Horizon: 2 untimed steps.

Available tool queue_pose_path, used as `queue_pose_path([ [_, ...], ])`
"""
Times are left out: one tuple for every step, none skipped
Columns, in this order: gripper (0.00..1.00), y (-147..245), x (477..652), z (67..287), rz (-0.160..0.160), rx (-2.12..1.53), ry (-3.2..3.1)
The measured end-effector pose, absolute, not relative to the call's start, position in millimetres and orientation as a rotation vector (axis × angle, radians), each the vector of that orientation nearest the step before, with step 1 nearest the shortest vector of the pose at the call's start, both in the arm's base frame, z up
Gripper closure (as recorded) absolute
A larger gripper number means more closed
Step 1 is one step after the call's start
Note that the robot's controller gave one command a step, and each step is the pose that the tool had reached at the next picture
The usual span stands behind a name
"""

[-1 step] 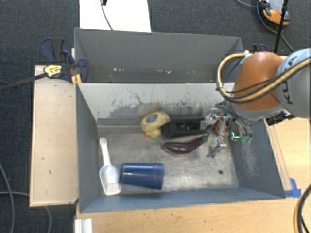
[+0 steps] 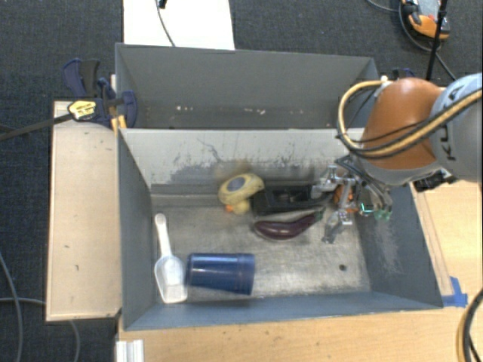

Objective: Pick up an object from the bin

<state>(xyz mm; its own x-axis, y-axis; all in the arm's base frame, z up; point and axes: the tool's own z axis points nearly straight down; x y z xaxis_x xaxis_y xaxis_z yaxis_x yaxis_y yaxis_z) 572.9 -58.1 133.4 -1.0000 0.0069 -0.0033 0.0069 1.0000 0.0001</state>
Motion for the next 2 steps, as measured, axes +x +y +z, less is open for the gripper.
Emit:
queue_pose_path([
  [1.00, -32.4, 574.5, 93.4, -0.029, -0.185, 3.090],
  [1.00, -32.5, 574.6, 93.5, -0.030, -0.186, 3.089],
])
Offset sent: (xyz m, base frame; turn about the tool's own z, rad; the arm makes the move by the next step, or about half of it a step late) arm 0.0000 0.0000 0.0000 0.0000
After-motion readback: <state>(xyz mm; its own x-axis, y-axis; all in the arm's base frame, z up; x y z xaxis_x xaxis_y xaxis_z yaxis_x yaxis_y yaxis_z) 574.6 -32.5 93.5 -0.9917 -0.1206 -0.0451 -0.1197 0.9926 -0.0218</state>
